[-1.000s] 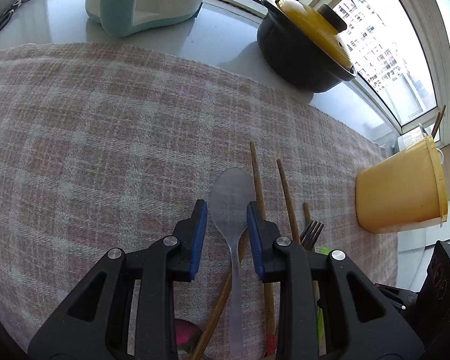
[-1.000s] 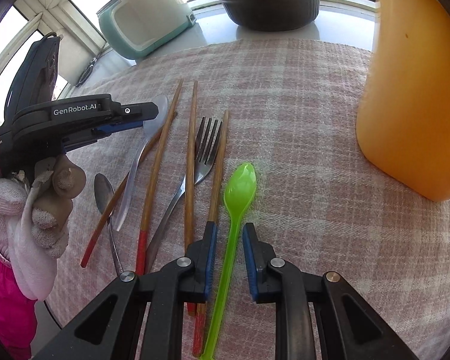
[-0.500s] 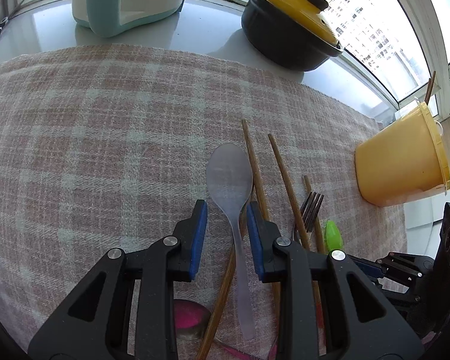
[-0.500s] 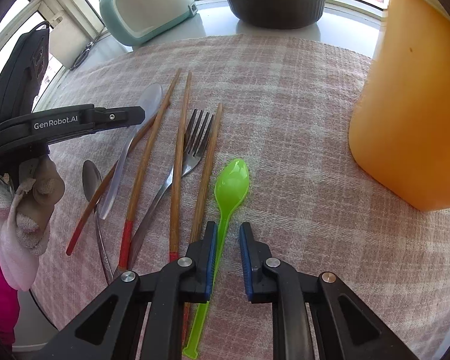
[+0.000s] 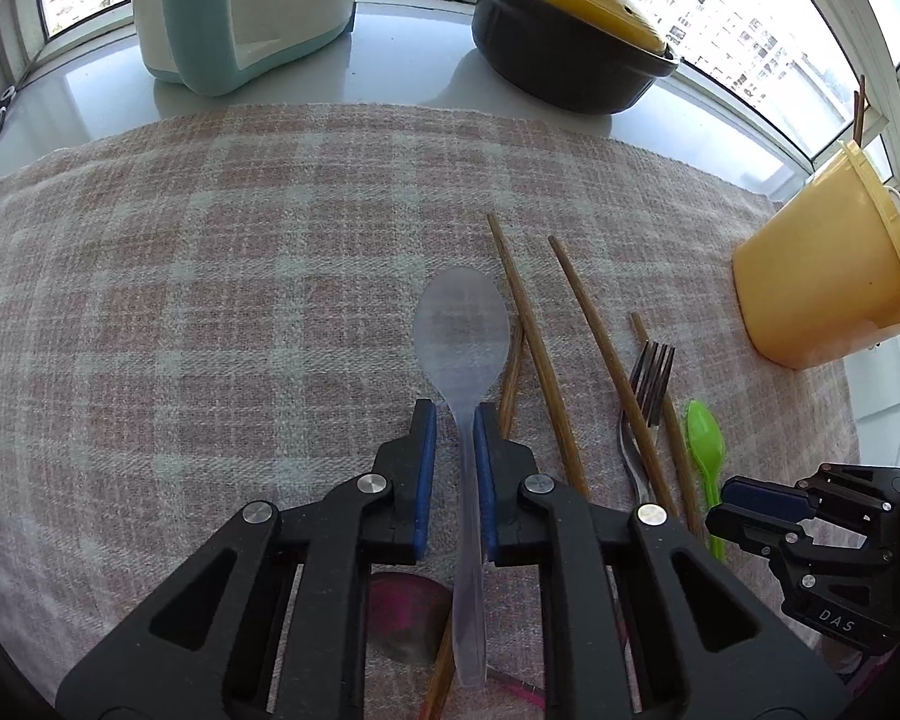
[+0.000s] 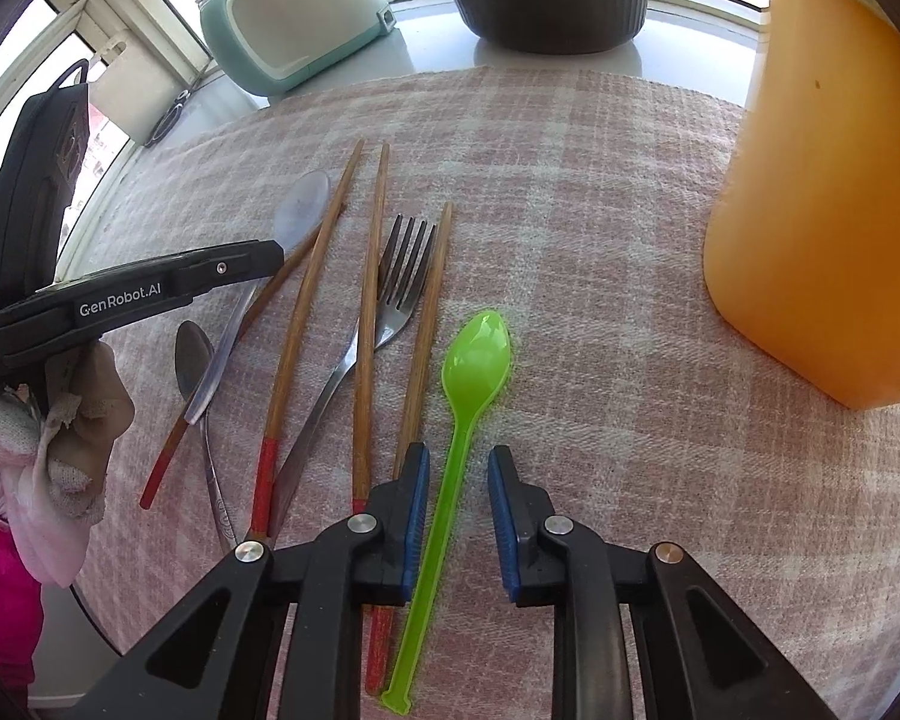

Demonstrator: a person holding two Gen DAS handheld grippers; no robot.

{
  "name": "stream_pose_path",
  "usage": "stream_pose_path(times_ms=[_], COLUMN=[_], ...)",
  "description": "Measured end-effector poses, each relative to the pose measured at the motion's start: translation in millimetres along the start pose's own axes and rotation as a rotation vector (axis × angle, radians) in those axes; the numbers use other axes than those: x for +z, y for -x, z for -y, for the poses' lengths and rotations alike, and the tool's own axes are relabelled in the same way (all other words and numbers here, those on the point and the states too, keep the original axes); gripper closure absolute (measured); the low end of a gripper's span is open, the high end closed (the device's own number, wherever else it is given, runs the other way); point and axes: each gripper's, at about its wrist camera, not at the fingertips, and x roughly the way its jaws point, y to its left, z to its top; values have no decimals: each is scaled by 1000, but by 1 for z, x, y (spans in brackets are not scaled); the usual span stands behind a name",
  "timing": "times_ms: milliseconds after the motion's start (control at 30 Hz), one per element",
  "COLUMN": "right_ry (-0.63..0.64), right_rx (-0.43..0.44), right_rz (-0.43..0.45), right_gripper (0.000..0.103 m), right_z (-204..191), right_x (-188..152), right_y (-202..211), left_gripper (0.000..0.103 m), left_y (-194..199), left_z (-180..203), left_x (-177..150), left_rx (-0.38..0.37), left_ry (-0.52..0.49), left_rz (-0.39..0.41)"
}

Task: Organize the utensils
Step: 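Close the right gripper on the green plastic spoon handle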

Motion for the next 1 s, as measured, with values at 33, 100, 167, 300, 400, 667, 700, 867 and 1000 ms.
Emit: stream_pose_path(times_ms=[33, 100, 167, 300, 400, 667, 700, 867, 1000], right_ry=[2, 8, 20, 27, 44, 59, 79, 175, 156], right_rx=[0, 2, 1, -3, -22, -48, -61, -142, -146], right_rz=[0, -1, 1, -4, -15, -14, -12, -27, -48], right_gripper=[83, 82, 81, 81, 86, 81, 80, 97, 99], right_z=[-1, -2, -5, -6, -4, -13, -18, -25, -12], right_x=[0, 0, 0, 2, 1, 6, 7, 7, 7], right_y=[0, -1, -2, -2, -2, -6, -7, -9, -6], left_gripper=[94, 94, 94, 94, 94, 96, 97, 97, 98], left_y=[0, 1, 0, 1, 3, 2, 1, 2, 4], left_z=[1, 3, 5, 10, 9, 10, 11, -5, -5], left_x=[-1, -3, -4, -7, -11, -7, -6, -2, -5], left_rx=[8, 13, 23, 21, 32, 50, 51, -10, 2], left_ry=[-10, -23, -39, -84, -112, -91, -93, -28, -54], left_rz=[2, 1, 0, -22, -30, -13, -12, -26, -29])
